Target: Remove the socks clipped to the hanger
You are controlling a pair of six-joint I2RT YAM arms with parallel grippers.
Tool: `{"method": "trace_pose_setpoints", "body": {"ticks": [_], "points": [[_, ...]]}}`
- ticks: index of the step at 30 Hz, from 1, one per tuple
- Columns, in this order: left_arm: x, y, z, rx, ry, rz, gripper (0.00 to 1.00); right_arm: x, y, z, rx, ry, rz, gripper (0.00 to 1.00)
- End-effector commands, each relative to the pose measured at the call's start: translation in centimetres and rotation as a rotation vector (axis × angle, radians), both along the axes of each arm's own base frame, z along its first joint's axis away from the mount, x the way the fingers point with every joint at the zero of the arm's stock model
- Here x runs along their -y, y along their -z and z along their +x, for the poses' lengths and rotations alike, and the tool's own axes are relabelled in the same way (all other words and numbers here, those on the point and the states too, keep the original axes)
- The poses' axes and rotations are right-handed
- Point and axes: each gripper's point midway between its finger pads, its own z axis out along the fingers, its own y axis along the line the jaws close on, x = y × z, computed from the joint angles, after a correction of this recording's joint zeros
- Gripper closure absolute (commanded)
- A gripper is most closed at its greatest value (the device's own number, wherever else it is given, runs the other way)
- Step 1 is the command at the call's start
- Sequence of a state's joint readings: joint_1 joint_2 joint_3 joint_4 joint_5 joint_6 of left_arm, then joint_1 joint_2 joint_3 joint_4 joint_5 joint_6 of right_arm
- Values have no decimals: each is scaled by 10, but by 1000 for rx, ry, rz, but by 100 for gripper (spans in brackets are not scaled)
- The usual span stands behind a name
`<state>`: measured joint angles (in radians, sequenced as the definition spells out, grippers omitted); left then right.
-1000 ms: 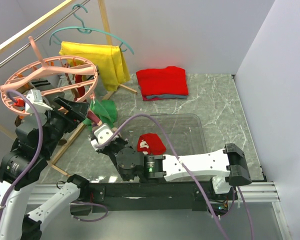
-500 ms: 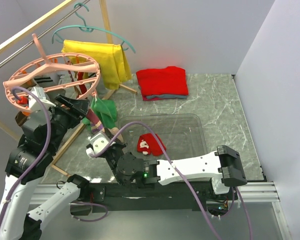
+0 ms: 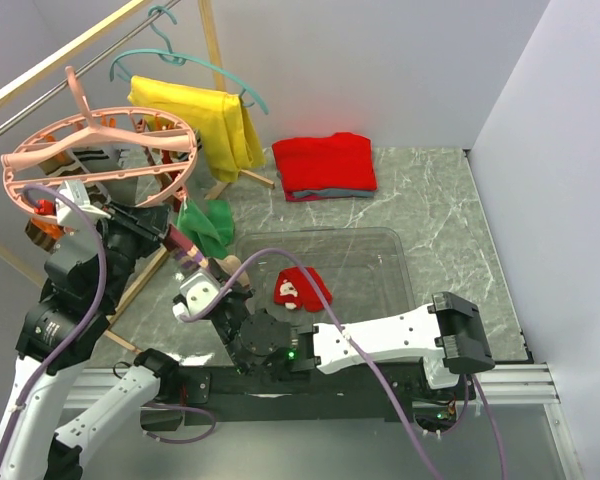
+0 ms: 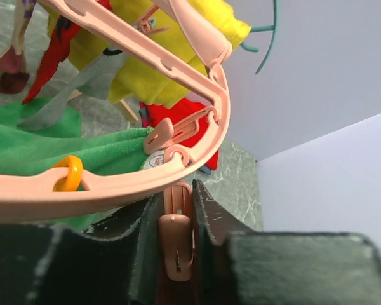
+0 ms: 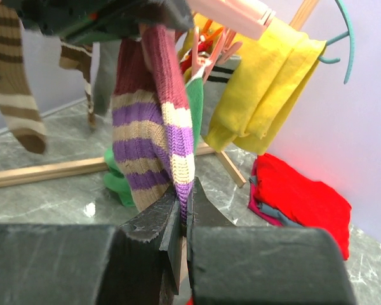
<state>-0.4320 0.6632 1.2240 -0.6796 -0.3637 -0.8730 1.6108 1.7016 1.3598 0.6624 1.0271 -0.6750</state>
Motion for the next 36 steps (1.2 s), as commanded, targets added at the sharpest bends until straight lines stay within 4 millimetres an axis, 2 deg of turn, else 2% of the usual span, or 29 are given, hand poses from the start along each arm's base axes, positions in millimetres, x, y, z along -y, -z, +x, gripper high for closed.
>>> {"method": "trace_pose_setpoints", "body": {"ticks": [1, 2, 3, 4, 5, 6, 8, 9, 11, 13, 15, 16, 18, 19, 20, 22, 23, 24, 26, 30, 33, 36], "points": [[-4, -20, 2, 98, -17, -11, 64, 4, -4, -5, -10, -1, 45, 100], [-2, -19, 0, 95, -3, -10, 54, 3, -2, -6, -17, -15, 41, 100], [-1, -19, -2, 97, 4, -13, 39, 1, -3, -7, -25, -28, 41, 100], [-1, -19, -4, 102, 12, -11, 34, 0, -3, -9, -35, -42, 38, 100], [1, -18, -6, 102, 27, -14, 25, -7, 3, -14, -60, -98, 12, 100], [1, -19, -11, 111, 36, -21, 21, -10, -1, -16, -82, -130, 15, 100], [3, -19, -17, 121, 59, -34, 15, -14, 5, -23, -163, -213, 6, 100], [5, -23, -24, 142, 86, -42, 10, -22, 3, -33, -191, -310, 8, 100], [7, -24, -31, 156, 118, -45, 4, -19, 5, -36, -278, -370, 14, 100], [9, -30, -44, 181, 153, -48, 3, -25, 3, -50, -341, -499, 15, 100], [9, -31, -54, 189, 178, -48, 3, -18, 1, -53, -414, -559, 34, 100], [11, -33, -59, 196, 199, -52, 3, -19, -2, -64, -446, -647, 36, 100], [9, -35, -69, 207, 211, -70, 8, -9, -12, -60, -511, -690, 91, 100], [12, -34, -73, 209, 236, -87, 8, -8, -16, -73, -542, -786, 96, 100], [13, -35, -75, 214, 245, -98, 9, -1, -25, -63, -573, -797, 146, 100], [13, -35, -83, 226, 259, -131, 9, 3, -32, -67, -611, -873, 171, 100], [15, -35, -85, 227, 273, -139, 9, 5, -38, -78, -642, -958, 168, 100], [14, -36, -89, 239, 278, -149, 9, 7, -40, -76, -651, -978, 167, 100], [16, -35, -90, 240, 287, -173, 9, 7, -47, -93, -676, -1094, 155, 100], [23, -31, -91, 242, 316, -273, 11, 10, -58, -107, -729, -1235, 163, 100], [31, -23, -81, 238, 331, -331, 11, 13, -67, -115, -758, -1316, 177, 100], [30, -18, -73, 230, 300, -362, 12, 17, -72, -122, -778, -1368, 179, 100]]}}
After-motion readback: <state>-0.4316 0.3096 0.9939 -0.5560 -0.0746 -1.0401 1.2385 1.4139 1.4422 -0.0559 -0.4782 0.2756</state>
